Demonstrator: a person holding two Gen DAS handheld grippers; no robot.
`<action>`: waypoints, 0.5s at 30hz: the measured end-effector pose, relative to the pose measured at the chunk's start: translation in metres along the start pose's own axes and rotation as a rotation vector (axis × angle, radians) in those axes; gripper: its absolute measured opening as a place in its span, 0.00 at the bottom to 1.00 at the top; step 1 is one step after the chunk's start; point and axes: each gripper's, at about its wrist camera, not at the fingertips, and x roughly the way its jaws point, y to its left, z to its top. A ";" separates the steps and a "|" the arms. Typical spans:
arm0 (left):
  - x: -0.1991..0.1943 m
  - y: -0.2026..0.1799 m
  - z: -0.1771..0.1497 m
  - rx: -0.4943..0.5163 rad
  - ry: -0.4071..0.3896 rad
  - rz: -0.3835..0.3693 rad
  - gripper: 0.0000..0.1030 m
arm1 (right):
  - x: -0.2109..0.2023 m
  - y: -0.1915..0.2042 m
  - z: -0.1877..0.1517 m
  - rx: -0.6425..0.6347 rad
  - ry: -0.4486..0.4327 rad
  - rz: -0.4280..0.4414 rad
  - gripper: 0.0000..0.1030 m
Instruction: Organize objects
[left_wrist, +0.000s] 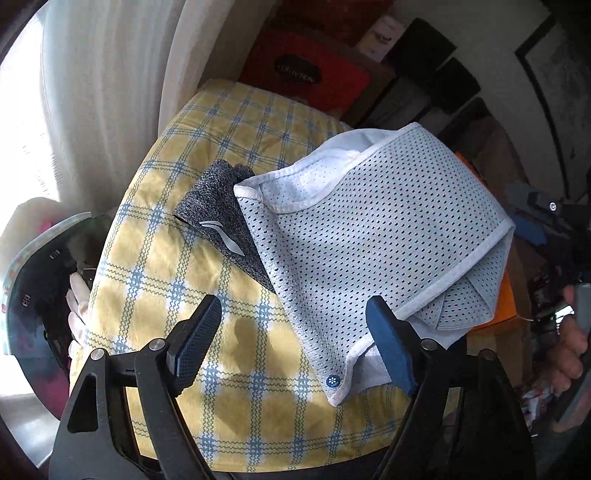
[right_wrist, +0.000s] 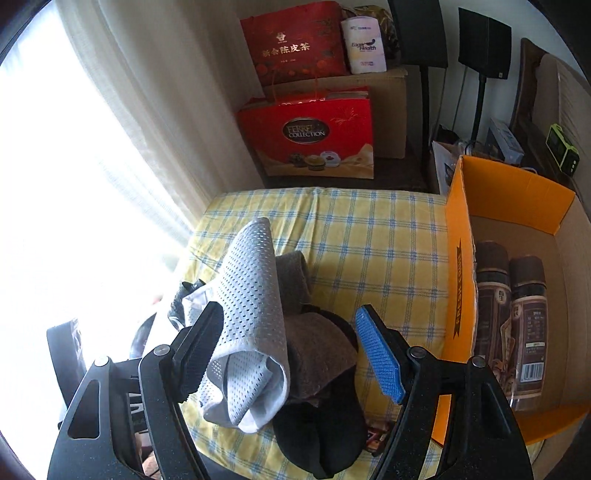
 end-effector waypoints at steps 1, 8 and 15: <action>0.002 0.000 0.000 -0.005 0.002 -0.005 0.74 | 0.003 0.001 0.002 -0.001 0.005 0.001 0.73; 0.017 0.007 0.001 -0.051 0.039 -0.039 0.59 | 0.026 0.007 0.004 -0.026 0.057 0.033 0.32; 0.020 0.001 0.001 -0.052 0.044 -0.038 0.14 | 0.023 0.017 0.000 -0.062 0.061 0.044 0.29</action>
